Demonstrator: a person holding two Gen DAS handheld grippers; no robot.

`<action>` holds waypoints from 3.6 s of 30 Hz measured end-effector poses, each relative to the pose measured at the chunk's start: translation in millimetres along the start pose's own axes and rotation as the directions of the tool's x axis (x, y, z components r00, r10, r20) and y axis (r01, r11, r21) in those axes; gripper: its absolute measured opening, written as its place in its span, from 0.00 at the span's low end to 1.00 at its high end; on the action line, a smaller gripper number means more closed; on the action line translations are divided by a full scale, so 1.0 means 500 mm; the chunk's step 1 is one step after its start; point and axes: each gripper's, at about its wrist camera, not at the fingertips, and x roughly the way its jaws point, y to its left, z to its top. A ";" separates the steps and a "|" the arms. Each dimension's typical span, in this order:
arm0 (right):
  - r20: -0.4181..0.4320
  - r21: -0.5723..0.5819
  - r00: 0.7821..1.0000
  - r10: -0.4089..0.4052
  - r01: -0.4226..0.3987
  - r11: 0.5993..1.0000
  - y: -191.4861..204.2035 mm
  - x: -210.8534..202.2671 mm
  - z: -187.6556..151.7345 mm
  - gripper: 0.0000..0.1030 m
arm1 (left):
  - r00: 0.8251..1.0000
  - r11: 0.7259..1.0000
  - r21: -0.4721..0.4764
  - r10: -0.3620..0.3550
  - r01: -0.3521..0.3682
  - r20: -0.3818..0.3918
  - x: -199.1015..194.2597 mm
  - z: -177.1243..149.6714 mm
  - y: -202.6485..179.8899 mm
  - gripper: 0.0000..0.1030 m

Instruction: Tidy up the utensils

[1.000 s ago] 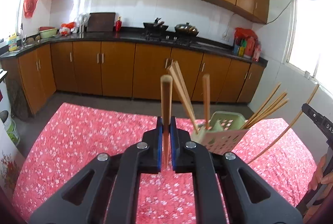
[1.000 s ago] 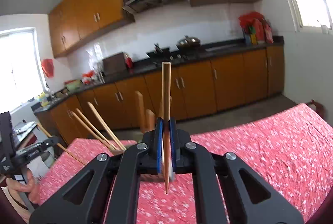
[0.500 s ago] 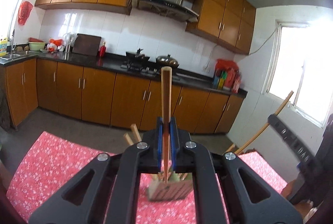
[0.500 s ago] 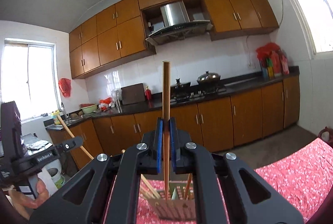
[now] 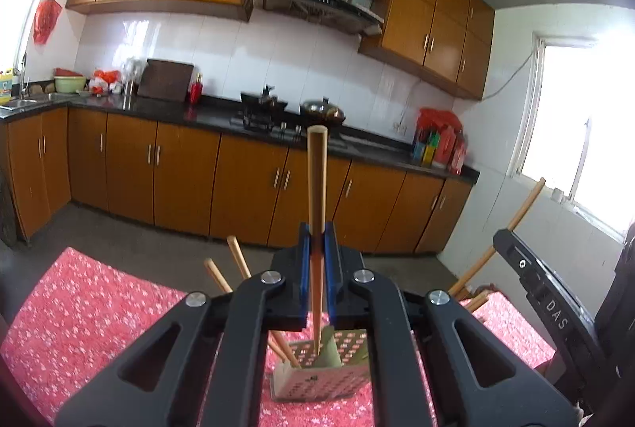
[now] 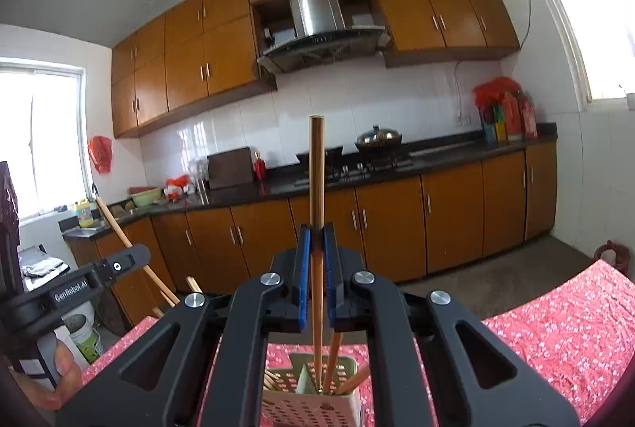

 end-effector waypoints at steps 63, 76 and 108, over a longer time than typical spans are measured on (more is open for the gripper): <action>-0.235 -0.194 0.950 -0.207 0.163 0.967 0.045 -0.298 -0.300 0.98 | 0.955 0.926 0.253 0.296 -0.279 -0.031 -0.325 -0.419 0.048 0.96; -0.247 -0.175 0.945 -0.213 0.173 0.969 0.036 -0.305 -0.314 0.98 | 0.959 0.939 0.229 0.276 -0.255 -0.064 -0.317 -0.433 0.046 0.96; -0.261 -0.162 0.942 -0.209 0.171 0.972 0.031 -0.300 -0.315 0.98 | 0.963 0.947 0.218 0.258 -0.235 -0.082 -0.308 -0.441 0.043 0.96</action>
